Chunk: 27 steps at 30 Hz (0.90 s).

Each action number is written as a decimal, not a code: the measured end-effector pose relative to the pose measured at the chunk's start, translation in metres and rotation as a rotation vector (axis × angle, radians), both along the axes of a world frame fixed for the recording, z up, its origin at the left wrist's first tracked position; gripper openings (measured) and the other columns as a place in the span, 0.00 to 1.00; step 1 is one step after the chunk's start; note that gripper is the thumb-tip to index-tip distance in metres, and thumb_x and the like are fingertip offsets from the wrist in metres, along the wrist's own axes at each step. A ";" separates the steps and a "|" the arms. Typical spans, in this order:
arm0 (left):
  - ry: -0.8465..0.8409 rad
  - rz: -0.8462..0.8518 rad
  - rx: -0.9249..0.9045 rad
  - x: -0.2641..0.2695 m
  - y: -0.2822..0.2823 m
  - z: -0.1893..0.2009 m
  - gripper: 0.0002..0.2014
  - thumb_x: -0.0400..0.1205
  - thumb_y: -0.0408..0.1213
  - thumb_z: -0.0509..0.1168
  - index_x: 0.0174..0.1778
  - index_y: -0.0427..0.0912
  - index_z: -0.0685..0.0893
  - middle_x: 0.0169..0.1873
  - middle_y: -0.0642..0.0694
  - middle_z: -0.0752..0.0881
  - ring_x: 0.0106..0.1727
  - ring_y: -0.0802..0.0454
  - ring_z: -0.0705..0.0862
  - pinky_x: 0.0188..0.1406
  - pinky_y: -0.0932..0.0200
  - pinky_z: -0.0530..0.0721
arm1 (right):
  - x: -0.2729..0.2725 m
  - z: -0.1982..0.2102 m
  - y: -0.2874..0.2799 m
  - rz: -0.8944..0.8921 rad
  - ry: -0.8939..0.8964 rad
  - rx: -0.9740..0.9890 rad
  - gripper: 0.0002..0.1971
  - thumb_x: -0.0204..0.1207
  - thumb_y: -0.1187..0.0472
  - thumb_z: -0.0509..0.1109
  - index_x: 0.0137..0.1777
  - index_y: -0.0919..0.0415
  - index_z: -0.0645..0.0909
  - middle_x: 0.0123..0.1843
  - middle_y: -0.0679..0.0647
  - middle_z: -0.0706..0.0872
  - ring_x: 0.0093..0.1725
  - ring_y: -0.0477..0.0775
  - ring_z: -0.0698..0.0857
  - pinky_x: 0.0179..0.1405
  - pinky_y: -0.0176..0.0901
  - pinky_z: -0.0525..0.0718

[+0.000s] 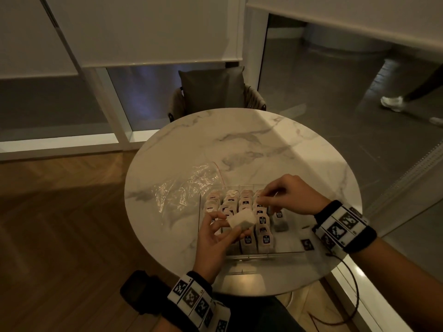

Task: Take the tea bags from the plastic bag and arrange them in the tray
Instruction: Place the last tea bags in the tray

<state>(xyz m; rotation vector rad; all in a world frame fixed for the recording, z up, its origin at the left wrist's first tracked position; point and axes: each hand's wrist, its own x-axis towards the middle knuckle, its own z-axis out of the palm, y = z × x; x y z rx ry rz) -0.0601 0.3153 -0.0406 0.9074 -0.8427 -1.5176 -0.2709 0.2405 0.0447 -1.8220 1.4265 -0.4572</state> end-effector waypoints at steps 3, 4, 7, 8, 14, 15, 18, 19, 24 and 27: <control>-0.047 0.004 -0.030 0.001 0.000 -0.002 0.14 0.77 0.20 0.70 0.56 0.26 0.76 0.50 0.32 0.89 0.47 0.33 0.92 0.46 0.54 0.91 | 0.013 -0.004 0.018 -0.003 -0.101 0.129 0.13 0.73 0.53 0.78 0.52 0.60 0.89 0.30 0.59 0.90 0.23 0.52 0.87 0.24 0.41 0.85; -0.065 0.006 -0.037 0.002 0.001 -0.003 0.13 0.77 0.20 0.70 0.55 0.25 0.78 0.52 0.33 0.89 0.48 0.34 0.92 0.47 0.54 0.91 | 0.016 -0.006 0.023 -0.002 -0.136 0.169 0.13 0.74 0.54 0.77 0.54 0.61 0.88 0.29 0.60 0.90 0.21 0.52 0.85 0.21 0.38 0.82; -0.087 0.022 -0.066 0.003 0.001 -0.006 0.11 0.76 0.19 0.71 0.52 0.22 0.79 0.50 0.38 0.91 0.49 0.38 0.92 0.49 0.54 0.90 | 0.024 -0.011 0.033 -0.051 -0.350 0.243 0.14 0.77 0.56 0.72 0.53 0.67 0.88 0.34 0.65 0.91 0.26 0.54 0.89 0.25 0.38 0.86; -0.096 0.030 -0.078 0.003 0.001 -0.006 0.11 0.75 0.18 0.71 0.51 0.21 0.80 0.48 0.40 0.91 0.49 0.41 0.92 0.49 0.55 0.89 | 0.025 -0.011 0.035 -0.080 -0.428 0.246 0.15 0.77 0.55 0.71 0.51 0.68 0.88 0.36 0.65 0.91 0.30 0.57 0.91 0.29 0.38 0.88; -0.088 0.013 -0.070 0.006 0.000 -0.009 0.17 0.74 0.17 0.71 0.59 0.29 0.82 0.59 0.38 0.88 0.59 0.42 0.89 0.54 0.54 0.88 | 0.031 -0.018 0.057 -0.246 -0.498 -0.069 0.07 0.66 0.67 0.82 0.40 0.68 0.88 0.34 0.59 0.92 0.35 0.58 0.92 0.34 0.38 0.89; -0.076 0.020 -0.056 0.007 0.000 -0.009 0.19 0.74 0.19 0.73 0.61 0.32 0.83 0.59 0.39 0.88 0.59 0.45 0.89 0.53 0.55 0.88 | 0.032 -0.020 0.060 -0.267 -0.488 -0.117 0.07 0.65 0.69 0.83 0.39 0.66 0.88 0.33 0.59 0.91 0.34 0.58 0.92 0.34 0.40 0.89; 0.031 0.023 0.020 0.009 -0.001 -0.012 0.21 0.70 0.27 0.75 0.61 0.35 0.85 0.56 0.37 0.89 0.58 0.43 0.89 0.50 0.53 0.87 | 0.034 -0.025 0.063 -0.308 -0.514 -0.170 0.13 0.64 0.72 0.83 0.46 0.59 0.88 0.32 0.58 0.91 0.34 0.58 0.92 0.38 0.45 0.91; 0.029 0.032 0.021 0.010 -0.002 -0.014 0.20 0.69 0.30 0.77 0.58 0.34 0.86 0.55 0.36 0.90 0.57 0.40 0.89 0.51 0.51 0.87 | 0.035 -0.027 0.064 -0.305 -0.519 -0.186 0.16 0.64 0.72 0.83 0.49 0.56 0.89 0.33 0.58 0.91 0.34 0.57 0.92 0.40 0.45 0.91; 0.005 0.066 0.014 0.008 -0.002 -0.020 0.17 0.67 0.28 0.77 0.48 0.24 0.84 0.46 0.33 0.89 0.49 0.39 0.89 0.49 0.50 0.89 | 0.035 -0.030 0.067 -0.243 -0.445 -0.234 0.14 0.65 0.66 0.84 0.51 0.55 0.92 0.36 0.52 0.92 0.37 0.51 0.92 0.42 0.42 0.90; -0.016 0.068 0.001 0.008 -0.002 -0.018 0.17 0.67 0.29 0.78 0.48 0.24 0.84 0.47 0.33 0.89 0.48 0.39 0.89 0.51 0.47 0.89 | 0.037 -0.030 0.068 -0.214 -0.455 -0.224 0.08 0.68 0.65 0.82 0.48 0.59 0.92 0.36 0.53 0.92 0.34 0.52 0.91 0.36 0.39 0.88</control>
